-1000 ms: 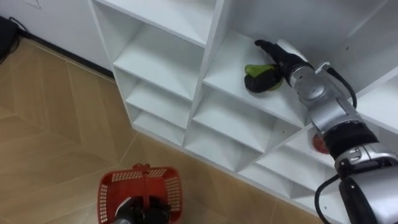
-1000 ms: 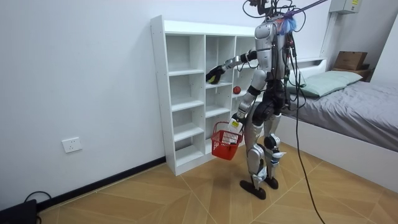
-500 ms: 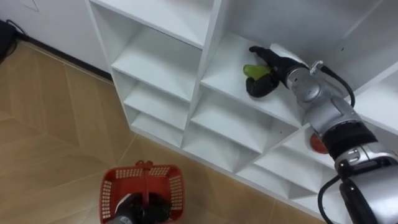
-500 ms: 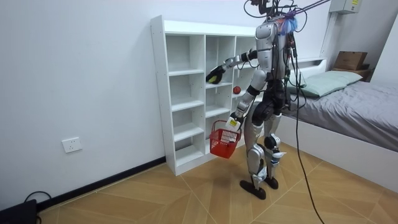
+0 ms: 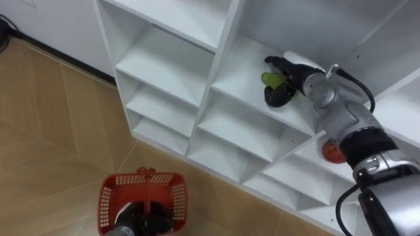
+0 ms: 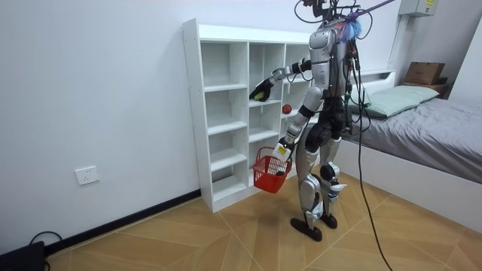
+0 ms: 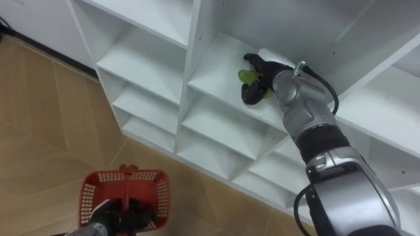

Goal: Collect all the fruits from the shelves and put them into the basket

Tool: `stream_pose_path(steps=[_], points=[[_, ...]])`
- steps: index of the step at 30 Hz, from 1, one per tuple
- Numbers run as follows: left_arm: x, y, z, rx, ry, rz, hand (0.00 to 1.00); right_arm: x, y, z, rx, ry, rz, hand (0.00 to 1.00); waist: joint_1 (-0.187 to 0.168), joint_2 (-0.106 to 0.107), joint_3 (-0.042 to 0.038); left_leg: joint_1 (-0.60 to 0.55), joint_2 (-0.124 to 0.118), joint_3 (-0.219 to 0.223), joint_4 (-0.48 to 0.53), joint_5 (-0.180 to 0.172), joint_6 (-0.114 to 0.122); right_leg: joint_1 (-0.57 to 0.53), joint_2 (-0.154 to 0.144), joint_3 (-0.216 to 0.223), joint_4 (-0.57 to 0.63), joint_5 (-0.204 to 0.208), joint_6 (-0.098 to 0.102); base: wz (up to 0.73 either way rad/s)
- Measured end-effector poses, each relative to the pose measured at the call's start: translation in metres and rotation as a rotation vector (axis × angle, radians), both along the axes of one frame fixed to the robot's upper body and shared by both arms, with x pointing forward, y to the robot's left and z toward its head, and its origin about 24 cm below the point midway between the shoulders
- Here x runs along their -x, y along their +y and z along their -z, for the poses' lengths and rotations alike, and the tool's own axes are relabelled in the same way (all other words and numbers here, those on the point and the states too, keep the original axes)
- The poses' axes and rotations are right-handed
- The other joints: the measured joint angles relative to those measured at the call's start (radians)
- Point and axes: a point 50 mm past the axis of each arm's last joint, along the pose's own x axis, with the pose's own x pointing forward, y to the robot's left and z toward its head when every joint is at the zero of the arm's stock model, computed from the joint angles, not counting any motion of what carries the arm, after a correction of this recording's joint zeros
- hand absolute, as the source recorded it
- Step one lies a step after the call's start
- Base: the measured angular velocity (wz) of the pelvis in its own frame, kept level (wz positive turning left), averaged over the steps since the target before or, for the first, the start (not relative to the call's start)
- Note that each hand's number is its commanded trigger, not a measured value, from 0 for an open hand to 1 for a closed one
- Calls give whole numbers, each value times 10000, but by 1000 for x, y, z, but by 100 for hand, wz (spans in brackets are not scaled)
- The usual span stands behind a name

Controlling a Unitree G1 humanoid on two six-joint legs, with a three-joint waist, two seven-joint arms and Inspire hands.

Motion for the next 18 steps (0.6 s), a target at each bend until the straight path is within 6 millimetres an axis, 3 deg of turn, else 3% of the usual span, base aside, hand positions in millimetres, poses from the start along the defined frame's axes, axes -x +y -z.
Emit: stream_pose_path(steps=[18], points=[[1,-1,1,-85,90,-88,100,0,-4,-1,471,-12,26,0,94,41,29,-21,9,-26,3,0,0,-13,0,-15,2,7,-8,0]])
